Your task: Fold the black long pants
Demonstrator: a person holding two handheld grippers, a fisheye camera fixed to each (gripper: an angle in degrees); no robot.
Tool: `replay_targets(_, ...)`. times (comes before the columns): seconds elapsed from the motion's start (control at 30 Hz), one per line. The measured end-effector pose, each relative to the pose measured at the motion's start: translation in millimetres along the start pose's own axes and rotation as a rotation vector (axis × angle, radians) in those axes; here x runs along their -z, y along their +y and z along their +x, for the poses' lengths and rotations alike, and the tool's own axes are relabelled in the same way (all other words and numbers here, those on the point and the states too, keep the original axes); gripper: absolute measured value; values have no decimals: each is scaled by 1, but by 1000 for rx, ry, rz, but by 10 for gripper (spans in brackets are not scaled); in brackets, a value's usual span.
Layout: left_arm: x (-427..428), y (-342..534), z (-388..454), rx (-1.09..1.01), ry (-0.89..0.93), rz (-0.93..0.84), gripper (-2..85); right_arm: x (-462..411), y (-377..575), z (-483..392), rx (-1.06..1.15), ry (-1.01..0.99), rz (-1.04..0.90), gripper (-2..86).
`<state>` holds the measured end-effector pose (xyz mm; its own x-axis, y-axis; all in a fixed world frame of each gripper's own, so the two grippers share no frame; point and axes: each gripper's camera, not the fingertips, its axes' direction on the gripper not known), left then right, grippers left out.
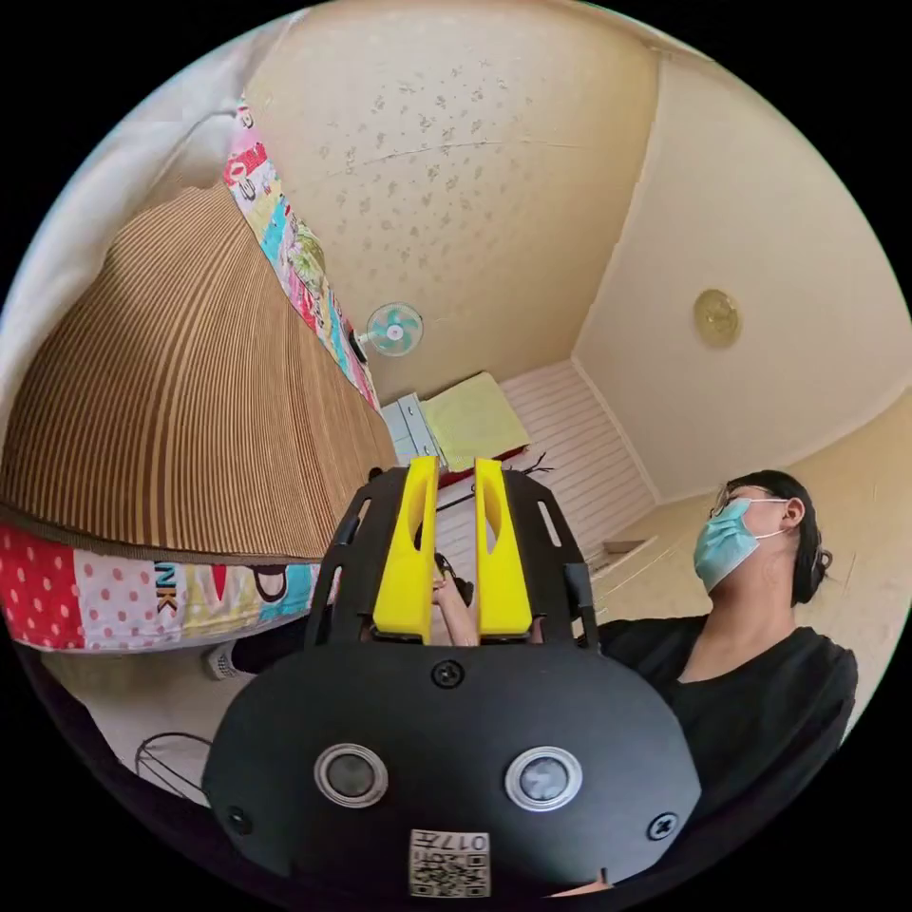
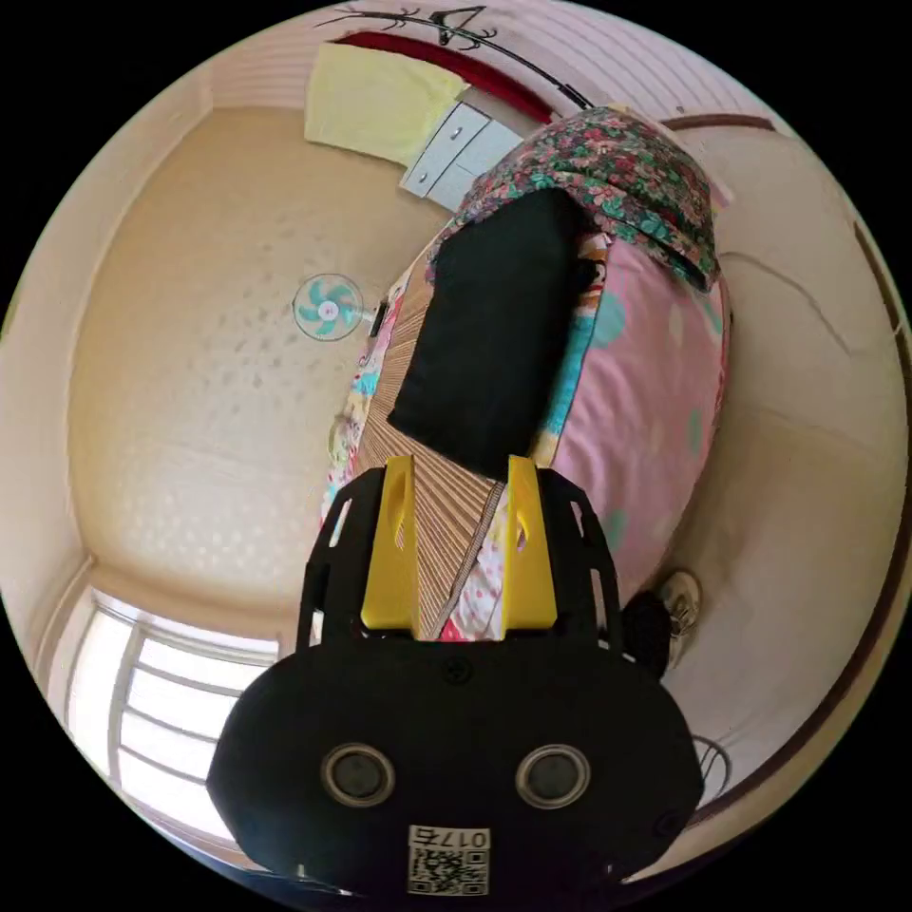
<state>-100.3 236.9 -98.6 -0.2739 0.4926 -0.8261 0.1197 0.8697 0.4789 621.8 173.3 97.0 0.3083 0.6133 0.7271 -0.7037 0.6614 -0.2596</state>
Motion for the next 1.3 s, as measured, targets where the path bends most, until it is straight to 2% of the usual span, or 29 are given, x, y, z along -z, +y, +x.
replay_targets(0.2, -36, -1, -8, 90, -108, -113, 121, -52, -23, 7, -76, 25, -80, 119)
replay_targets(0.3, -28, 1, -6, 90, -115, -92, 115, -67, -29, -37, 6, 174, -74, 66)
replay_targets(0.37, -19, 1, -1, 84, -141, -76, 103, -73, -27, -125, 310, 263, 12, 39)
replay_targets(0.4, -16, 1, 1, 85, -155, -72, 100, -77, -26, -152, 397, 294, 21, 35)
replay_targets(0.43, -13, 1, 4, 80, -179, -63, 100, -89, -21, -207, 575, 335, 14, 30)
replay_targets(0.47, -10, 2, 9, 71, -191, -52, 100, -104, -12, -260, 756, 310, -29, 27)
replay_targets(0.5, -9, 2, 12, 65, -192, -47, 100, -111, -7, -284, 835, 266, -62, 26)
replay_targets(0.53, -8, 4, 17, 50, -191, -41, 100, -129, 9, -329, 982, 176, -160, 25)
replay_targets(0.6, -9, 7, 24, 31, -202, -40, 99, -164, 55, -390, 1293, 137, -366, 24)
replay_targets(0.67, -13, 11, 26, 26, -219, -46, 99, -206, 150, -433, 1679, 83, -687, 22)
replay_targets(0.7, -13, 11, 25, 28, -216, -46, 98, -214, 175, -436, 1748, 58, -756, 22)
replay_targets(0.77, -14, 16, 20, 44, -185, -33, 98, -243, 273, -424, 1905, -81, -1048, 22)
replay_targets(0.83, -14, 21, 17, 56, -169, -20, 96, -260, 338, -397, 1923, -215, -1243, 22)
replay_targets(0.9, -14, 25, 15, 63, -169, -24, 93, -275, 387, -361, 1826, -356, -1407, 22)
replay_targets(0.97, -13, 31, 15, 52, -198, -42, 92, -290, 419, -314, 1495, -579, -1525, 22)
replay_targets(1.03, -11, 35, 13, 44, -249, -55, 92, -293, 441, -279, 1315, -706, -1619, 21)
replay_targets(1.1, -8, 39, 5, 55, -292, -57, 92, -282, 462, -253, 1203, -752, -1593, 20)
replay_targets(1.17, -7, 42, -10, 95, -279, -46, 92, -258, 457, -236, 986, -945, -1476, 16)
replay_targets(1.2, -7, 42, -13, 103, -266, -45, 92, -253, 449, -233, 930, -970, -1425, 17)
replay_targets(1.23, -10, 42, -17, 109, -247, -45, 92, -247, 427, -227, 845, -958, -1324, 18)
replay_targets(1.3, -19, 40, -18, 94, -244, -59, 92, -244, 382, -218, 798, -800, -1158, 25)
